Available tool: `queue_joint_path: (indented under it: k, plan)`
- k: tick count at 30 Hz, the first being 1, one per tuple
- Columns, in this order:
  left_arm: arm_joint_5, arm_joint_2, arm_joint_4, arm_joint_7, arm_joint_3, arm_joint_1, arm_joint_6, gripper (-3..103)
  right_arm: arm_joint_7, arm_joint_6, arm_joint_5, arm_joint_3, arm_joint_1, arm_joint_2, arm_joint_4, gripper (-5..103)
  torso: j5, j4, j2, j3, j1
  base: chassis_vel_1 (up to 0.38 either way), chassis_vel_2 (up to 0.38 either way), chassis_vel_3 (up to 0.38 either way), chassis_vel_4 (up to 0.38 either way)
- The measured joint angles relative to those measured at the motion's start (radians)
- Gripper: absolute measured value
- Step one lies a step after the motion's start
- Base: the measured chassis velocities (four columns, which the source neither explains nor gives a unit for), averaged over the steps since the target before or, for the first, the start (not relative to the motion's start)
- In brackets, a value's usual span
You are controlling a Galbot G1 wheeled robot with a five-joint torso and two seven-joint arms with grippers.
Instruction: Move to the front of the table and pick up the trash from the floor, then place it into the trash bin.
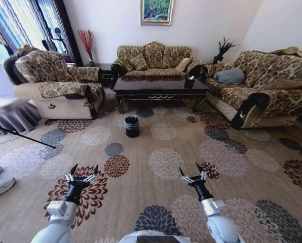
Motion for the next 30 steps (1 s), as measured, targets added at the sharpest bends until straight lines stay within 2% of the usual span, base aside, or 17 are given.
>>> queue_joint_path:
  k: [30]
  plan:
    - [0.000, 0.000, 0.000, 0.000, 0.000, 0.000, 0.000, 100, 0.000, 0.000, 0.000, 0.000, 0.000, 0.000, 0.000, 100, 0.0001, 0.0000, 0.135, 0.078, 0.057, 0.000, 0.000, 0.000, 0.000]
